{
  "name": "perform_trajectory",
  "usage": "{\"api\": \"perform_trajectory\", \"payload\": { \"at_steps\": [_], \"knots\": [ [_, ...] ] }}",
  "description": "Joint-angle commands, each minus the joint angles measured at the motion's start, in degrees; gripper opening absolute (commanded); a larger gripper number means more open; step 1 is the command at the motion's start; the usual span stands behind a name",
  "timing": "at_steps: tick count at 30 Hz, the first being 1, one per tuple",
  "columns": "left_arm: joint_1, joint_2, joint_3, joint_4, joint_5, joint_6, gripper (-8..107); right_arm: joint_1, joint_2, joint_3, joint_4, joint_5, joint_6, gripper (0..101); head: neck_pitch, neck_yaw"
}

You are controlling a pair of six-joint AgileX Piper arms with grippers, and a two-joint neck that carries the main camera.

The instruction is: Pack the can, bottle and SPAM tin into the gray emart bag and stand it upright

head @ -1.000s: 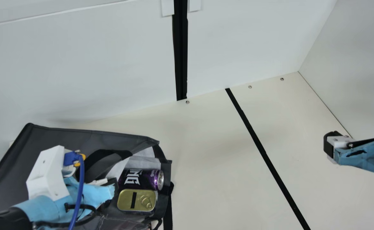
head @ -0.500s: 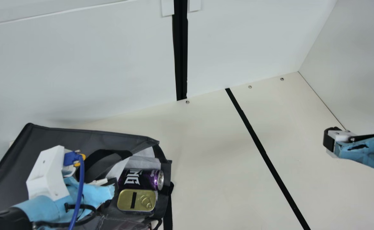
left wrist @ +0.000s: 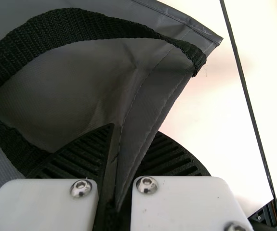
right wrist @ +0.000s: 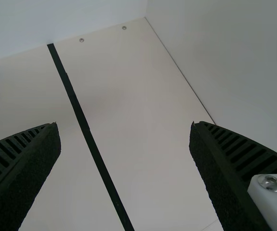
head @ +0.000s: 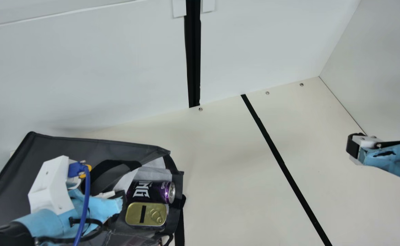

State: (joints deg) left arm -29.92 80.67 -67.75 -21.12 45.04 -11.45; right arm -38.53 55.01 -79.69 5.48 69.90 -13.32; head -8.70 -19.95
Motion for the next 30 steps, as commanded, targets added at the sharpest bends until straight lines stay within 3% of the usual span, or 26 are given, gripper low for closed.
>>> {"api": "perform_trajectory", "payload": {
  "at_steps": [1, 15, 30],
  "knots": [
    [0.0, 0.0, 0.0, 0.0, 0.0, 0.0, -8, 0.2, -0.1, 0.0, 0.0, 0.0, 0.2, 95, -1.3, 0.0],
    [0.0, 0.0, 0.0, 0.0, 0.0, 0.0, -8, 1.6, 0.2, 0.3, -0.3, 0.0, 0.0, 95, -1.3, 0.0],
    [0.0, 0.0, 0.0, 0.0, 0.0, 0.0, -8, -0.3, 2.1, 2.8, 2.4, 0.0, -7.0, 95, -1.3, 0.0]
  ]
}}
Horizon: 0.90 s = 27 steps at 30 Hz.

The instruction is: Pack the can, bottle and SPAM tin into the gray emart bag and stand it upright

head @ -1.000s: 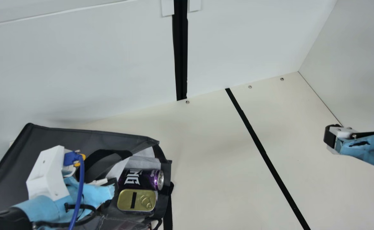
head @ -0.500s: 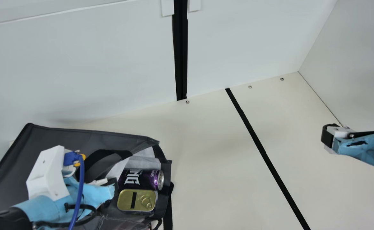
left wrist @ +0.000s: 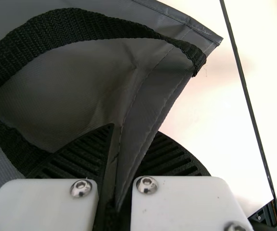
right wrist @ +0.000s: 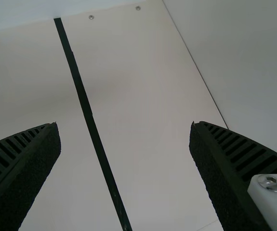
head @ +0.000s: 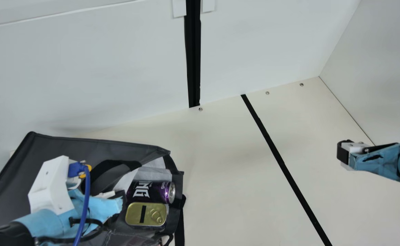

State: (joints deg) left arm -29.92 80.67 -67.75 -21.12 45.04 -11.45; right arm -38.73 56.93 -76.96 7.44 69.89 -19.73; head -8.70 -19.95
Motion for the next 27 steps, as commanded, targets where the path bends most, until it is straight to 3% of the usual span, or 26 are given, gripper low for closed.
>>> {"api": "perform_trajectory", "payload": {
  "at_steps": [1, 5, 14, 27],
  "knots": [
    [0.0, 0.0, 0.0, 0.0, 0.0, 0.0, -8, -0.2, 0.4, 0.1, 0.7, 0.0, -1.2, 95, -1.3, 0.0],
    [0.0, 0.0, 0.0, 0.0, 0.0, 0.0, -8, -0.7, 1.3, 0.7, 2.0, -0.3, -3.3, 95, -1.3, 0.0],
    [0.0, 0.0, 0.0, 0.0, 0.0, 0.0, -8, 0.9, 2.4, 6.0, 6.0, -4.7, -8.6, 95, -1.3, 0.0],
    [0.0, 0.0, 0.0, 0.0, 0.0, 0.0, -8, 3.0, 3.4, 14.5, 17.8, -10.4, -23.2, 95, -1.3, 0.0]
  ]
}}
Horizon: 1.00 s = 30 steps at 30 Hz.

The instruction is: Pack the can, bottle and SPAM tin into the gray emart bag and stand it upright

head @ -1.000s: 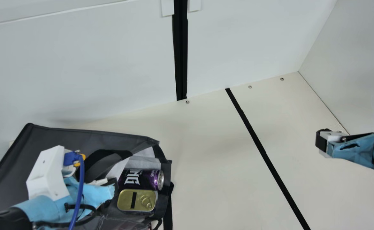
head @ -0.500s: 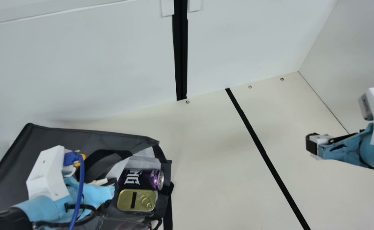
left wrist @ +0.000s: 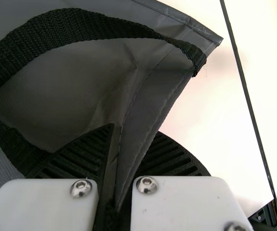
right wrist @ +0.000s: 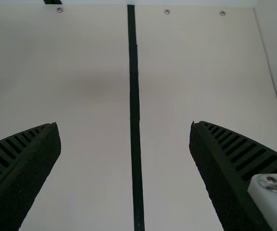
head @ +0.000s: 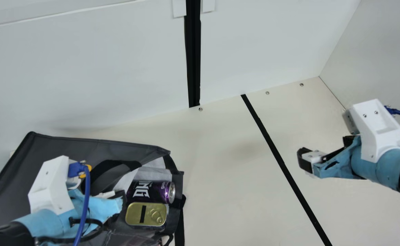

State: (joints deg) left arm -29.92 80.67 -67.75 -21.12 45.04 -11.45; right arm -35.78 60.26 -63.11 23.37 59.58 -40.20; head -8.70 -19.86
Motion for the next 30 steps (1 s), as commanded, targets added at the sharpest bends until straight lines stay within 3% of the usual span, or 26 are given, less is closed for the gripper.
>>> {"api": "perform_trajectory", "payload": {
  "at_steps": [1, 17, 30],
  "knots": [
    [0.0, 0.0, 0.0, 0.0, 0.0, 0.0, -8, -0.1, 0.2, 1.2, 2.9, -0.3, -4.1, 95, -1.3, -0.1],
    [0.0, 0.0, 0.0, 0.0, 0.0, 0.0, -8, -0.6, 3.4, 9.4, 15.8, -2.1, -24.8, 95, -1.3, -0.1],
    [0.0, 0.0, 0.0, 0.0, 0.0, 0.0, -8, 1.5, 6.8, 14.4, 21.9, -2.8, -35.4, 95, -1.3, -0.1]
  ]
}}
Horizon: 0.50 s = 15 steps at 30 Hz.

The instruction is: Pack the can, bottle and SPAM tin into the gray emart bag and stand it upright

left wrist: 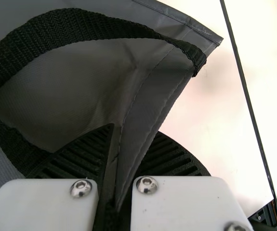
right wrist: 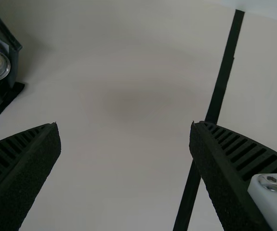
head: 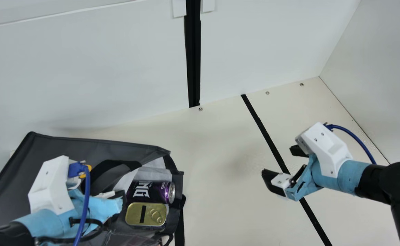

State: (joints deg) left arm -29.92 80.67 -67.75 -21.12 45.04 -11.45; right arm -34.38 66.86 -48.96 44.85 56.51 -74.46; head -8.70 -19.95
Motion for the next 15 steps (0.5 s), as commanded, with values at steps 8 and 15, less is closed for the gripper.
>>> {"api": "perform_trajectory", "payload": {
  "at_steps": [8, 15],
  "knots": [
    [0.0, 0.0, 0.0, 0.0, 0.0, 0.0, -8, 1.3, 2.4, 3.1, 3.3, 0.7, -6.6, 95, -1.3, 0.0],
    [0.0, 0.0, 0.0, 0.0, 0.0, 0.0, -8, 2.9, 4.4, 5.4, 5.9, 2.0, -11.2, 95, -1.3, 0.0]
  ]
}}
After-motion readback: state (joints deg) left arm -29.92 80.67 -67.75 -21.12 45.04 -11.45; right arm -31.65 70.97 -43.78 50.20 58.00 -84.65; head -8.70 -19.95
